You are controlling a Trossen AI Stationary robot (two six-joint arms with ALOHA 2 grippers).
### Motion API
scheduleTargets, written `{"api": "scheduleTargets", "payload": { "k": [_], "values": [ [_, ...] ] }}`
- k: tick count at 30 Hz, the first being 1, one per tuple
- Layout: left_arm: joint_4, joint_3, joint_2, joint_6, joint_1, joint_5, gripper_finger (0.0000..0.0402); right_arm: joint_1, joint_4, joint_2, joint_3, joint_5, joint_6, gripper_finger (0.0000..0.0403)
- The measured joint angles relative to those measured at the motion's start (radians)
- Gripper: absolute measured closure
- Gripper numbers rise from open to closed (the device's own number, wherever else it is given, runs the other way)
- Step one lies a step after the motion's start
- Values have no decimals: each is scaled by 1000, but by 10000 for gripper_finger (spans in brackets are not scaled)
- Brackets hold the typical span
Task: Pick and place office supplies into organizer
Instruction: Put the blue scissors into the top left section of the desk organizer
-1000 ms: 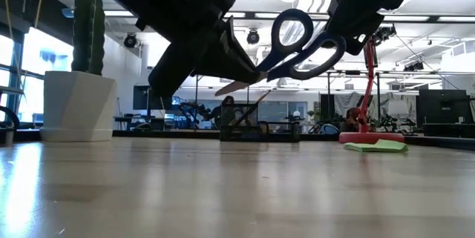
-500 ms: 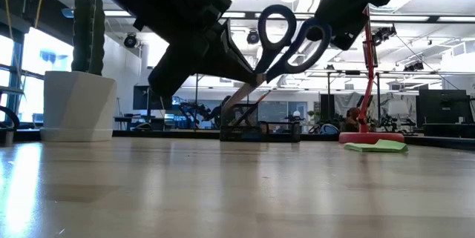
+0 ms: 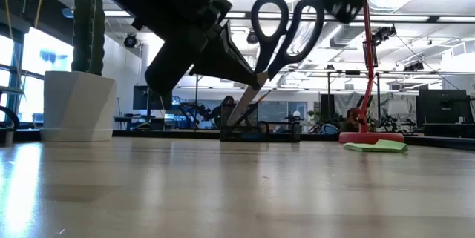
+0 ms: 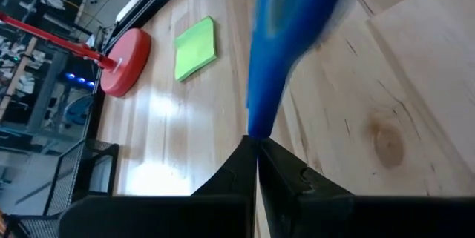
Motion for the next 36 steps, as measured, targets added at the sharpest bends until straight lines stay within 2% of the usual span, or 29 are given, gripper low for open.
{"api": "scheduleTargets", "payload": {
  "k": [4,8,11,13,16,19,23,28,33,36],
  "values": [
    [0,0,0,-16,0,13,401,2,-66,-127,0,91,-28,231],
    [14,0,-11,-36,0,50,401,27,-197,-239,0,296,-65,209],
    [16,0,-27,-52,0,74,401,70,-316,-265,1,447,-53,201],
    [23,0,-47,-67,0,91,401,101,-342,-256,-11,487,-36,199],
    [24,0,-81,-93,0,122,401,155,-202,-224,-72,503,-58,199],
    [33,0,-121,-127,13,188,401,209,-18,-187,-133,568,-122,198],
    [168,-34,-170,-196,57,404,401,253,163,-146,-191,696,-227,198],
    [345,-98,-183,-282,121,589,401,245,276,-111,-215,720,-254,198],
    [377,-123,-176,-331,146,622,401,206,379,-89,-216,742,-292,198],
    [376,-127,-175,-336,144,621,401,173,440,-82,-216,685,-302,198]
  ]
}}
